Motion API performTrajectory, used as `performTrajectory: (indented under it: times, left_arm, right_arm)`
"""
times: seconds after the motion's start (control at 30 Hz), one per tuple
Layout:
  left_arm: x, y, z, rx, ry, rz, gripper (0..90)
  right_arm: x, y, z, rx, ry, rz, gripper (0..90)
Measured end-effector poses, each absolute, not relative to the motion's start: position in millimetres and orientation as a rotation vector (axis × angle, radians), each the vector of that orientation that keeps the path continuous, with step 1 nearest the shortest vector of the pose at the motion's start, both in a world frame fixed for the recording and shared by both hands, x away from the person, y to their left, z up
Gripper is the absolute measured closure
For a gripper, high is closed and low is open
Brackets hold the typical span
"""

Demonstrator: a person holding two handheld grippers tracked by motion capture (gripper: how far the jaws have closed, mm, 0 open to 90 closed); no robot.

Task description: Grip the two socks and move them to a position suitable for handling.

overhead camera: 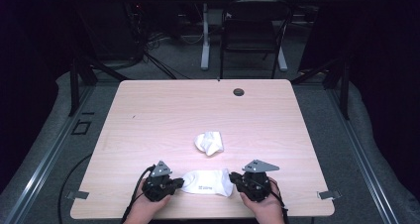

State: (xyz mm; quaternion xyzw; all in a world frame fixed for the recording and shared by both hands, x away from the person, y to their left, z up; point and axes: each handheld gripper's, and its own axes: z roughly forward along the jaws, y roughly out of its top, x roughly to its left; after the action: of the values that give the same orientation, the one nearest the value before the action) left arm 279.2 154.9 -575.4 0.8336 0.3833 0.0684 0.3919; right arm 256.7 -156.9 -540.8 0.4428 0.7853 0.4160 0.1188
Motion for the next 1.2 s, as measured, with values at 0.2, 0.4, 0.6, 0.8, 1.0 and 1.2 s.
performTrajectory:
  times: [0.2, 0.4, 0.6, 0.8, 1.0, 1.2]
  left_arm:
    - [283.2, 156.3, -575.5, 2.102, 0.979, 0.171, 85.5]
    - [284.4, 153.6, -578.9, 2.143, 0.964, 0.177, 85.6]
    - [283.6, 153.5, -579.4, 2.143, 0.97, 0.183, 86.4]
    - [282.2, 155.8, -579.1, 2.153, 0.966, 0.193, 86.9]
    - [281.7, 156.1, -579.2, 2.153, 0.967, 0.198, 87.0]
    - [281.7, 156.1, -579.3, 2.153, 0.965, 0.2, 87.4]
  right_arm:
    - [262.8, -136.6, -550.2, 1.193, 2.366, 1.158, 83.1]
    - [269.5, -138.0, -565.7, 1.23, 2.419, 1.043, 82.9]
    - [273.2, -145.2, -573.1, 1.274, 2.419, 0.999, 84.8]
    - [272.4, -147.7, -573.8, 1.253, 2.418, 0.986, 88.3]
    - [273.5, -150.3, -573.4, 1.25, 2.407, 0.963, 89.2]
    - [277.4, -151.6, -573.5, 1.254, 2.39, 0.95, 89.6]
